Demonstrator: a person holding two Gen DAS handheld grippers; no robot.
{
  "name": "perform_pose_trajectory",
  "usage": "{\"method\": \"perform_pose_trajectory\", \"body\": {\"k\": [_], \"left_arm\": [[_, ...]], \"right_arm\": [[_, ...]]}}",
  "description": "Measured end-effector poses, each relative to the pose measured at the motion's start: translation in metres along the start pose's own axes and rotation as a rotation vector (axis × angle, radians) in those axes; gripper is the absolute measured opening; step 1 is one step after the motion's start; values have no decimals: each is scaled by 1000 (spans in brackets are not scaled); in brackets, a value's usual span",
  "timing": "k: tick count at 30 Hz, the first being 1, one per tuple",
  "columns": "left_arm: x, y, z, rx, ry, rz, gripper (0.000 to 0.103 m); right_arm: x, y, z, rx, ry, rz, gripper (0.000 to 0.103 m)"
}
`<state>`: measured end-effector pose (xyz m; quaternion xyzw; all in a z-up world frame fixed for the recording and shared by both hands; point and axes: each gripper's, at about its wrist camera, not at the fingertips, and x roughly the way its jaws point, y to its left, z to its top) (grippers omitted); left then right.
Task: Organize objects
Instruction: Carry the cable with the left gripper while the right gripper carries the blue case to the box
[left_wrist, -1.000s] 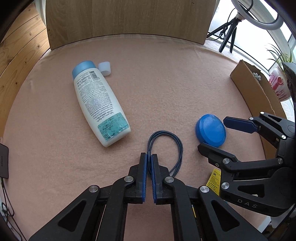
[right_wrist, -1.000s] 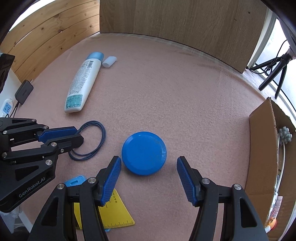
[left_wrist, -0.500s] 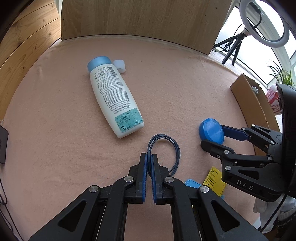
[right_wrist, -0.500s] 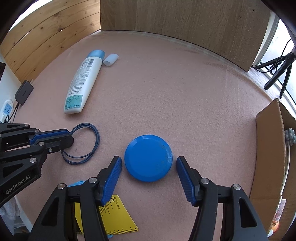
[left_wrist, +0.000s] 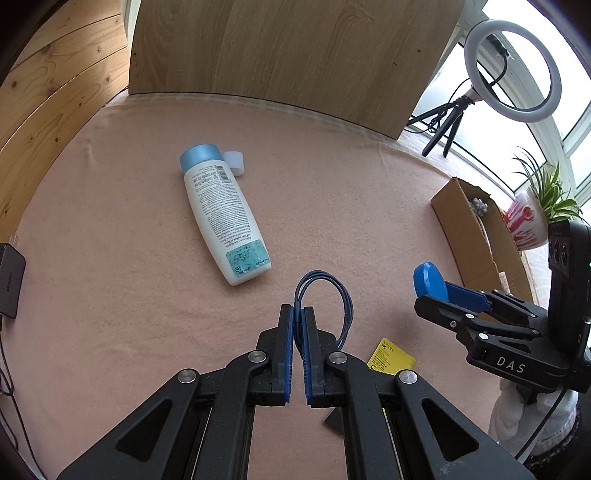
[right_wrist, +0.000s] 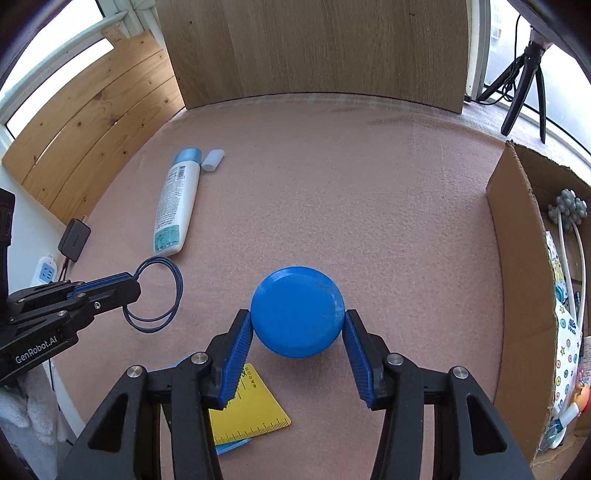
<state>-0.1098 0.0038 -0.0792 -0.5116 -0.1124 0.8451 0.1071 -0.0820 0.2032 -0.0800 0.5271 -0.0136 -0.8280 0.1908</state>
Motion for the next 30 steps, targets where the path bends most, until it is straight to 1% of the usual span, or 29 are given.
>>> {"method": "perform_pose_trajectory", "body": {"k": [7,12,18,24,30], "left_arm": [[-15,-32,14,43,-44,-52,4],[-17,-66,24,85,-61,-106,4],[-9,-117,35,157,-62,-170,4],[3,-175,44,239,-62,-228,4],[23,-222,54,296,-54,-259,4]], "right_arm": [[-44,-26,-11,85,-79,1,46],[-77,-46,-21,125,-138,-41,46],[-110,-75,-32,165,-205,-122,46],[-128,-108,-43,225,-228,-184,46],[-142,-138,-57,283,-235,-229,46]]}}
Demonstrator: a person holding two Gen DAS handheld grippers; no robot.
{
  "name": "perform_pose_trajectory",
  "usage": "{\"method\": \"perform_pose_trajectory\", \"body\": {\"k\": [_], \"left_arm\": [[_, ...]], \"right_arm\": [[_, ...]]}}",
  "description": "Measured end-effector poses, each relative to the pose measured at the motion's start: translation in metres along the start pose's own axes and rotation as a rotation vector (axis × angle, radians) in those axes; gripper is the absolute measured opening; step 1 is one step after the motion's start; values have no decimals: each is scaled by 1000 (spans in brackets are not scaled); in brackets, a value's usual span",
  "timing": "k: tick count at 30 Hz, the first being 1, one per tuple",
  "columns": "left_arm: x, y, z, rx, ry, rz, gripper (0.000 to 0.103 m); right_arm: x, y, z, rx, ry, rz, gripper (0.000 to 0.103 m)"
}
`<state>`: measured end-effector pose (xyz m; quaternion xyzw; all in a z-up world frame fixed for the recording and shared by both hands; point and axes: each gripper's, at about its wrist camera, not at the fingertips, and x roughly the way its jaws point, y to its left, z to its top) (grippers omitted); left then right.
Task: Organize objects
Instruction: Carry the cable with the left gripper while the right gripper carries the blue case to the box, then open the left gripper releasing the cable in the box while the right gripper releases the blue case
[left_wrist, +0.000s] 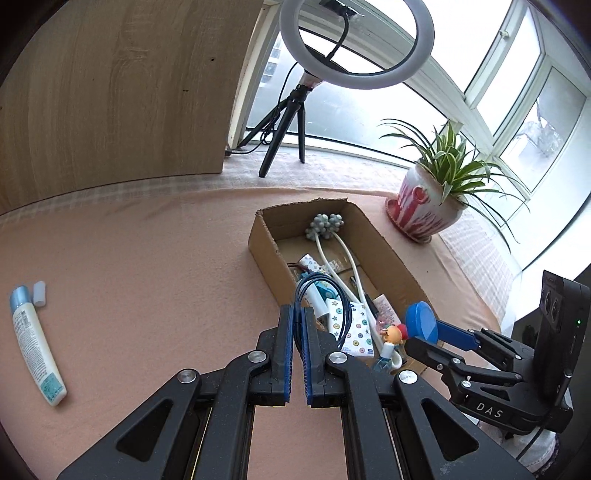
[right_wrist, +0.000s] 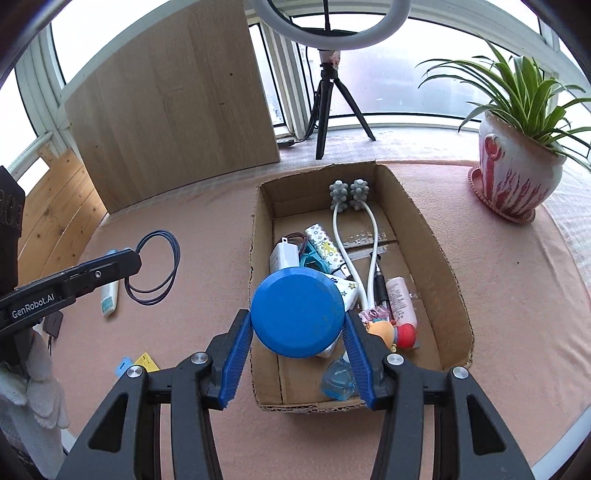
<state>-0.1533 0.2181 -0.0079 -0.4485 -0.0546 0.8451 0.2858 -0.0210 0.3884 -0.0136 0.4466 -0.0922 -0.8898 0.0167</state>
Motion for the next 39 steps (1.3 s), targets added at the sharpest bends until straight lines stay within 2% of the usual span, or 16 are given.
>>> {"method": "perform_pose_trajectory", "body": {"k": [10,18,20,21,22,23,25,27,33,39], "left_arm": [[57,-42,15,23,34,-27,4],[82,-58,17,27,51,-19,4],[85,-59,17,33,70,-16,19],[86,-58,17,34,72,-6,41],[84,-58,17,36,64,0,56],[82,-58,17,40,53,3,57],[78,-54,16,39,49,14,57],[74,-48,16,27,52,13,57],[42,-19,11,-5,31,17,57],[-13,39,-4,-91,-7,57,57]], "right_arm": [[-3,-44,2,57,-5,-57,46],[0,-62,3,71,1,-61,46],[3,-62,4,65,4,-57,46],[3,-62,5,62,6,-50,46],[5,-61,6,56,5,-41,46],[5,-60,6,49,8,-32,48],[5,-59,6,50,4,-32,61],[4,-59,6,63,-6,-30,66],[3,-54,5,95,2,10,66],[-7,-40,4,104,-10,74,66]]}}
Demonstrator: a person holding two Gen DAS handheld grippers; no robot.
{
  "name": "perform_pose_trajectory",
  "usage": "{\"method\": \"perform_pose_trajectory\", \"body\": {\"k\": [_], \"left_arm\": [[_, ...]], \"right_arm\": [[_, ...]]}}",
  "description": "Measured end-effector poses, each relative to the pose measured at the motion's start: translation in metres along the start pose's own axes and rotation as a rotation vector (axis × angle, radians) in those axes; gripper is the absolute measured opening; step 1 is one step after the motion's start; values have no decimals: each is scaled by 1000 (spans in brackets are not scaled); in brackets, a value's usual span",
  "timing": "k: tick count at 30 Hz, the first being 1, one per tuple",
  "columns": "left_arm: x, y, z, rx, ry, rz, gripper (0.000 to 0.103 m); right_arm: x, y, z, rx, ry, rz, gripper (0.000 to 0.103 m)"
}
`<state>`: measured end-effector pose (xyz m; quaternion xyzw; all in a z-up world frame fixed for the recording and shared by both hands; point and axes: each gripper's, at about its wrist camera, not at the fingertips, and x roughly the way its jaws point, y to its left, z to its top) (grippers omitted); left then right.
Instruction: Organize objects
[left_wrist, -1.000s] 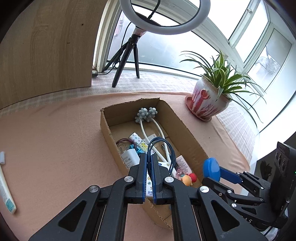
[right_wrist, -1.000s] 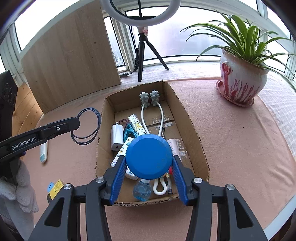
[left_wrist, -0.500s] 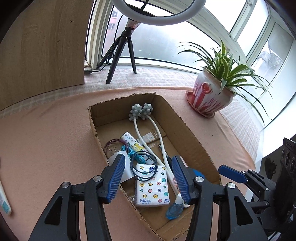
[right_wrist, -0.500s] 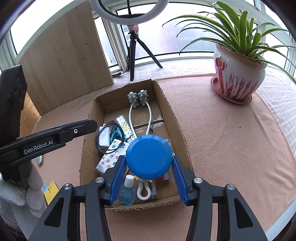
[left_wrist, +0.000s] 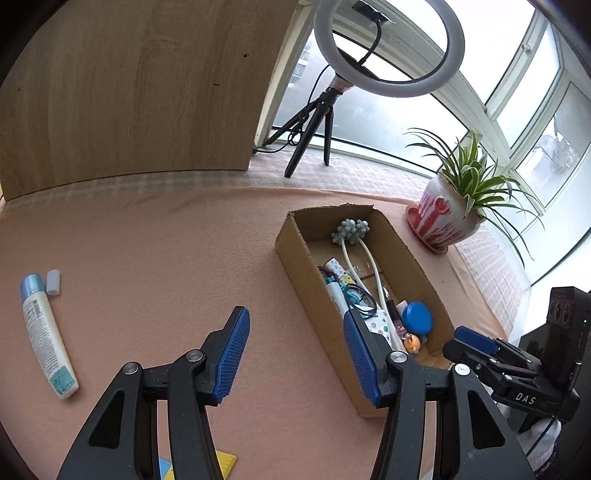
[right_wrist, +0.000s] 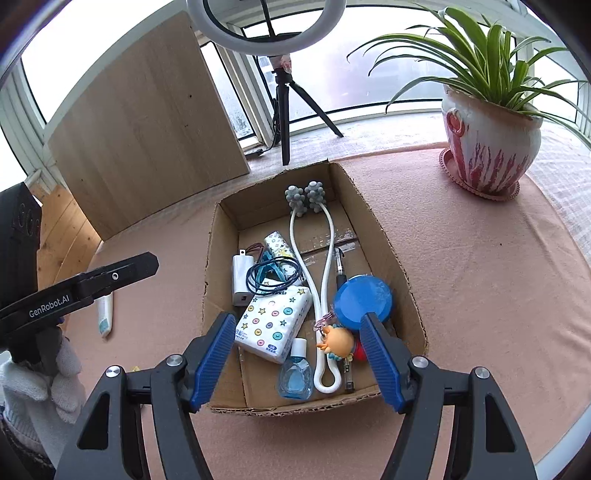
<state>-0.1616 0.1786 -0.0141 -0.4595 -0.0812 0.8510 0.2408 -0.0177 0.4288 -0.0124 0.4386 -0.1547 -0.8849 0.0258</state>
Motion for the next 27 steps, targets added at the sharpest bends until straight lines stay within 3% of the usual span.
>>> {"method": "perform_pose_trajectory", "body": {"k": [6,12,21,27], "left_arm": [[-48,64,-28,-116,-19,61,57],[-63,105,-72,-190,33,91,57],[-43,107,-128,-173,163,69,56],[-38,103,-149,-138,200,84,56]], "right_arm": [[-1,22,-6,15,33,125,66],[9,55,-18,2,93,235,66],[44,105,-46,-47,240,321,66],[74,126,-65,-40,355,343,66]]}}
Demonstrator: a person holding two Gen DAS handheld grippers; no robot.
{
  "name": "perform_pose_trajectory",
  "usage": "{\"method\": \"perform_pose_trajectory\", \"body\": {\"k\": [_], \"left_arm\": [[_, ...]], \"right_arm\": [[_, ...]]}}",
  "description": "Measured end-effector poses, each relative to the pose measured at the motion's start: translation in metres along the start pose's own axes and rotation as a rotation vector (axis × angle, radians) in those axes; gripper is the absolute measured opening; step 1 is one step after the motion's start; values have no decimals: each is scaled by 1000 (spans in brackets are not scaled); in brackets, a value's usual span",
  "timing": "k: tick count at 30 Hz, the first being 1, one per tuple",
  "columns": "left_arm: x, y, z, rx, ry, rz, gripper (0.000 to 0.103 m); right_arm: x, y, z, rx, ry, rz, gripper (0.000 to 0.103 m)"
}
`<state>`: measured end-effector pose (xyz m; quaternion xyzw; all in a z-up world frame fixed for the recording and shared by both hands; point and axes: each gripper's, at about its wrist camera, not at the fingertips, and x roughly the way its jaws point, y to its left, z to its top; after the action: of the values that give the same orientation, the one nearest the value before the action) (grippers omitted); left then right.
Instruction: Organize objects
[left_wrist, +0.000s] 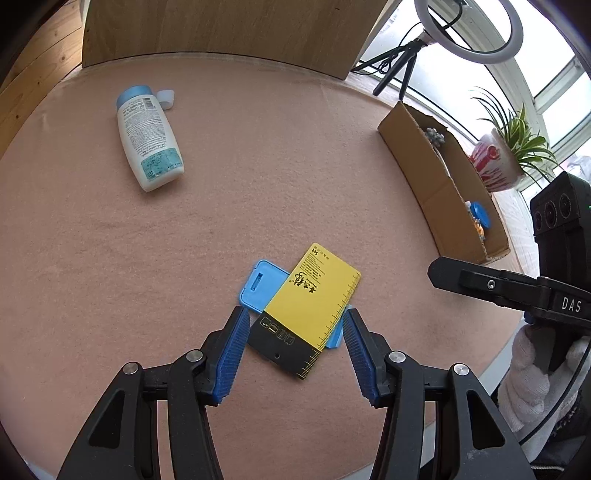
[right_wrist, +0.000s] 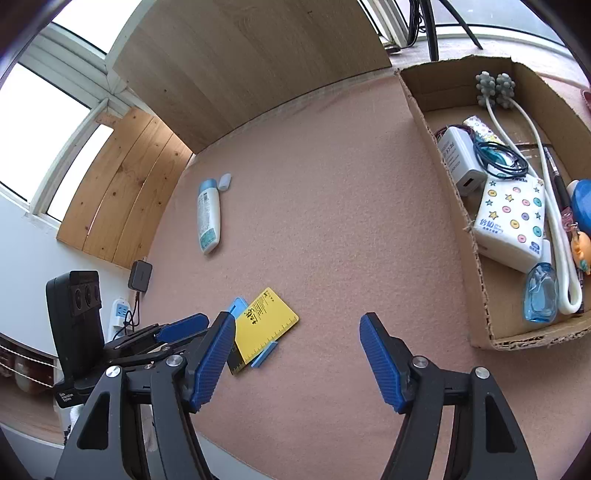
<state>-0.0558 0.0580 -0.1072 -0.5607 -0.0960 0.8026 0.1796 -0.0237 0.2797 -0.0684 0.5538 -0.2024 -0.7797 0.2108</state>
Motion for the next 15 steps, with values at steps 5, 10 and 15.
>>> {"method": "perform_pose_trajectory", "body": {"k": [5,10,15], "left_arm": [[6,3,-7,11,24,-2,56],[10,3,-16,11,36,-26,56],[12,2,-22,12,38,-49,56]], "right_arm": [[30,1,-4,51,89,20,66],[47,7,-5,68,143,39,63],[60,15,-1,60,184,12,61]]}}
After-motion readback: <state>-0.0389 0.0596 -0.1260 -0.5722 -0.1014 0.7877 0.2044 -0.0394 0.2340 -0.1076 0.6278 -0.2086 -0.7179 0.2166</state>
